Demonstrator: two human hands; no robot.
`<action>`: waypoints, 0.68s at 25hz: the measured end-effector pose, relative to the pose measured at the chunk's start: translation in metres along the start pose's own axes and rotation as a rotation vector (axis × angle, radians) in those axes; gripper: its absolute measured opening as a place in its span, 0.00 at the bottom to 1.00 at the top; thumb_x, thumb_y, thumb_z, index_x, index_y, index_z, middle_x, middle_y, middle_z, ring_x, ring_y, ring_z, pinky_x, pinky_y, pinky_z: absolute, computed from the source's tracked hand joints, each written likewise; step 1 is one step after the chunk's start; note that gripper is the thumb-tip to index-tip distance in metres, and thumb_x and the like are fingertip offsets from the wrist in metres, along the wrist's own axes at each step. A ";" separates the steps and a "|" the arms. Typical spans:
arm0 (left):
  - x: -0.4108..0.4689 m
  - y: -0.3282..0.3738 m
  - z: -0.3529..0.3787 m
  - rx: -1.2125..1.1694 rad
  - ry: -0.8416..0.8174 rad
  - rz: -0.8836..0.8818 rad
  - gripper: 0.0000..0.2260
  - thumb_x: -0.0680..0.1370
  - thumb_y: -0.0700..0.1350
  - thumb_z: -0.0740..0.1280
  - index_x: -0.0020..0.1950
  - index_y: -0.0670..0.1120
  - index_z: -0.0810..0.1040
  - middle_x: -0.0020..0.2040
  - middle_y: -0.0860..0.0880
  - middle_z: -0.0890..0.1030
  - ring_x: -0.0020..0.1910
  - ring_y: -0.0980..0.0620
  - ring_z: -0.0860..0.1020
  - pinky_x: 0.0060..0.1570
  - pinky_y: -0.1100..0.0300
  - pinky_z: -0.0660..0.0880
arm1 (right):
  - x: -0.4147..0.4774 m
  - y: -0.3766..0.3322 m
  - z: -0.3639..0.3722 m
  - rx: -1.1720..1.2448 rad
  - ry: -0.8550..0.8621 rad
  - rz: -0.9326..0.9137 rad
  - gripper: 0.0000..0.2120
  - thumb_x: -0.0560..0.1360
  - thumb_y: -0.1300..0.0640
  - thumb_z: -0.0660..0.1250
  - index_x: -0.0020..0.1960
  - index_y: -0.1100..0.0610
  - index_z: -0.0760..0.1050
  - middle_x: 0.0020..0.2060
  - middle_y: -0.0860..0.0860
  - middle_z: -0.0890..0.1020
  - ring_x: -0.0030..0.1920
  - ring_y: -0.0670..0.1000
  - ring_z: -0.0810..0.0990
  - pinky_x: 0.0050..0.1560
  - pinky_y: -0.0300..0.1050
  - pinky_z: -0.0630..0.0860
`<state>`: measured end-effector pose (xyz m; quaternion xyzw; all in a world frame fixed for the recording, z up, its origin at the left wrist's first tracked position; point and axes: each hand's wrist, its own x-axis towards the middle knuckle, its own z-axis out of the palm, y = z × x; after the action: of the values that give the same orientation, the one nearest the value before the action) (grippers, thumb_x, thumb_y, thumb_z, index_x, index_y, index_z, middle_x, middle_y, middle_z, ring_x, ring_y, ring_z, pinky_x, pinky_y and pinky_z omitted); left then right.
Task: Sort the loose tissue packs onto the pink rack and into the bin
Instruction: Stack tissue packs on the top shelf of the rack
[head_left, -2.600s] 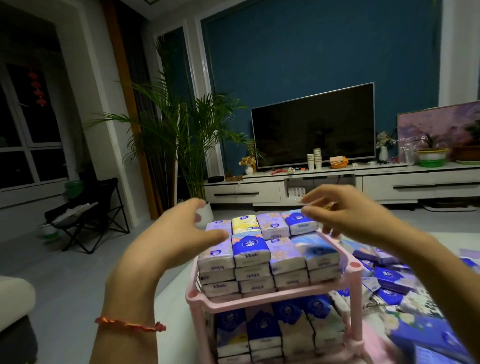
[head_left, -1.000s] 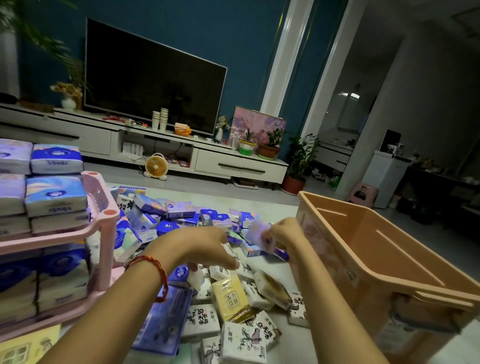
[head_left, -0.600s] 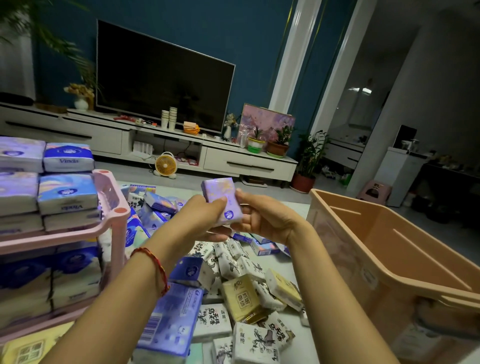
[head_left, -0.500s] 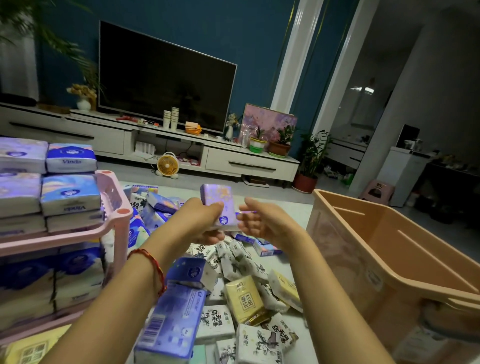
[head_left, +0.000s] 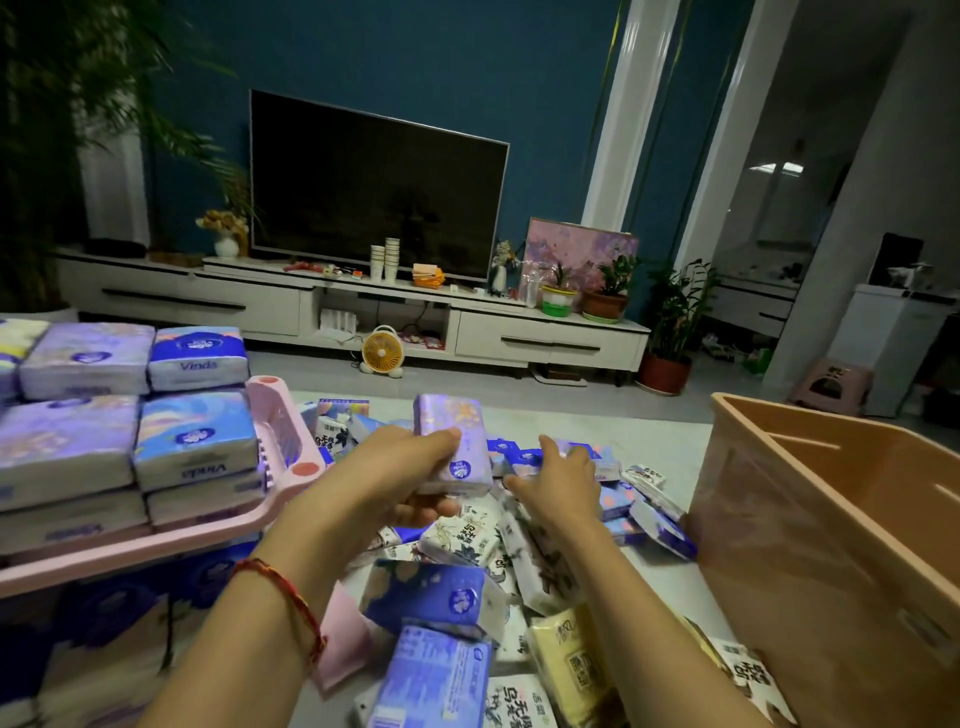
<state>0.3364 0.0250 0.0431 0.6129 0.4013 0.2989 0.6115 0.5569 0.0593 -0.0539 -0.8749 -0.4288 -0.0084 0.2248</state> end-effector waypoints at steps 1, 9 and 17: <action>-0.001 0.001 -0.001 0.003 -0.008 0.009 0.14 0.80 0.46 0.60 0.36 0.44 0.69 0.21 0.49 0.75 0.18 0.57 0.74 0.19 0.70 0.68 | 0.002 0.003 0.000 0.004 0.004 -0.001 0.26 0.74 0.47 0.63 0.69 0.55 0.64 0.67 0.62 0.64 0.68 0.61 0.63 0.64 0.51 0.65; -0.033 0.047 -0.030 -0.047 0.128 0.230 0.12 0.79 0.48 0.60 0.41 0.42 0.74 0.27 0.48 0.78 0.21 0.57 0.77 0.21 0.70 0.69 | -0.027 -0.052 -0.067 0.432 0.183 -0.197 0.23 0.68 0.56 0.69 0.62 0.58 0.73 0.55 0.56 0.78 0.55 0.56 0.76 0.52 0.44 0.73; -0.097 0.074 -0.139 0.120 0.953 0.400 0.17 0.78 0.53 0.58 0.46 0.41 0.76 0.47 0.40 0.79 0.49 0.41 0.76 0.52 0.52 0.74 | -0.159 -0.168 -0.146 0.639 0.113 -0.806 0.14 0.64 0.44 0.73 0.42 0.46 0.71 0.40 0.41 0.77 0.40 0.40 0.74 0.37 0.30 0.69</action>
<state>0.1783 0.0181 0.1389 0.5078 0.5266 0.6321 0.2556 0.3557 -0.0292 0.1094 -0.5259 -0.7003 -0.0103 0.4826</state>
